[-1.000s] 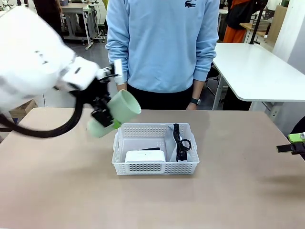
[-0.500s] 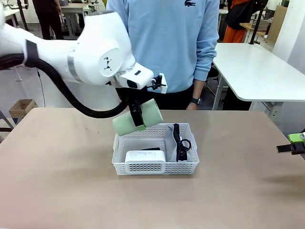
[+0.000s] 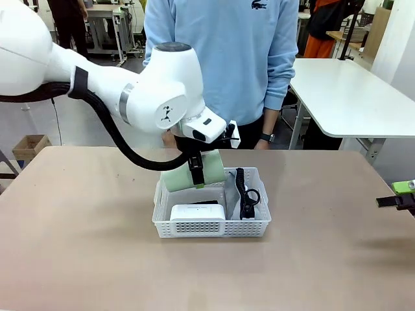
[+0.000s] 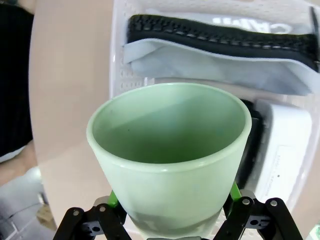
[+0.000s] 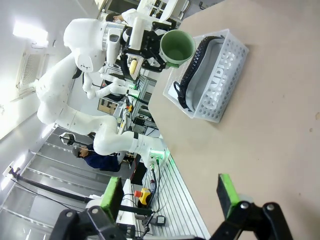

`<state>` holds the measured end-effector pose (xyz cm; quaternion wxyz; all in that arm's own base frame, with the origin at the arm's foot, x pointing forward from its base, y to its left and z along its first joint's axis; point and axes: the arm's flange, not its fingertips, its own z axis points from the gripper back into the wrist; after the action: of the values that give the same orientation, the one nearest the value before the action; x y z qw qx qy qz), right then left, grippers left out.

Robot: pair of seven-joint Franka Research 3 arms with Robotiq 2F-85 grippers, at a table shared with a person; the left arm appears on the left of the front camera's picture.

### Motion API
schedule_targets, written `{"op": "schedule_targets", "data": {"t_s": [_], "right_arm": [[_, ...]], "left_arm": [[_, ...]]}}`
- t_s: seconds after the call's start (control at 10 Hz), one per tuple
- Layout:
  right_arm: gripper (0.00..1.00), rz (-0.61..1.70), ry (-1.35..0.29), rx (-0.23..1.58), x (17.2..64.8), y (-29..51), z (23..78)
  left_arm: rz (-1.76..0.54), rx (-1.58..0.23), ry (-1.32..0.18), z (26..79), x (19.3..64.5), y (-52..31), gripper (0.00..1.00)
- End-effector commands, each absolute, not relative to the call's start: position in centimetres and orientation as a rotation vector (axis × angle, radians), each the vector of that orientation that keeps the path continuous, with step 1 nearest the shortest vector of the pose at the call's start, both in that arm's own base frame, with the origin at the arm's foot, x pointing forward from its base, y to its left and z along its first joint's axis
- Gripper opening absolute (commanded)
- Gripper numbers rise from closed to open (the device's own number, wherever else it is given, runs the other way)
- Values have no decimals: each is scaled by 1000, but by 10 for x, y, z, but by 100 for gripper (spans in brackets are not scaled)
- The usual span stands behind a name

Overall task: Efficiently arrange items inside the basket to fit them all.
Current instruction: Pick up the Reusable plastic cup and place it inside the Organizing basket.

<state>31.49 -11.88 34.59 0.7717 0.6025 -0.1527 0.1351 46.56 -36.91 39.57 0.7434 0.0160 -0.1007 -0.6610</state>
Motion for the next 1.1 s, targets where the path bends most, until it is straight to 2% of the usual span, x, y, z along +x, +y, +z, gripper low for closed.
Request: {"op": "schedule_targets", "data": {"t_s": [0.0, 1.0], "right_arm": [[100, 310, -349, 1292, 312, -119, 346], [100, 310, -349, 1292, 312, -119, 346]], "left_arm": [[-1428, 127, -235, 391, 472, -382, 86], [-1502, 245, -147, 363, 477, -403, 86]]}}
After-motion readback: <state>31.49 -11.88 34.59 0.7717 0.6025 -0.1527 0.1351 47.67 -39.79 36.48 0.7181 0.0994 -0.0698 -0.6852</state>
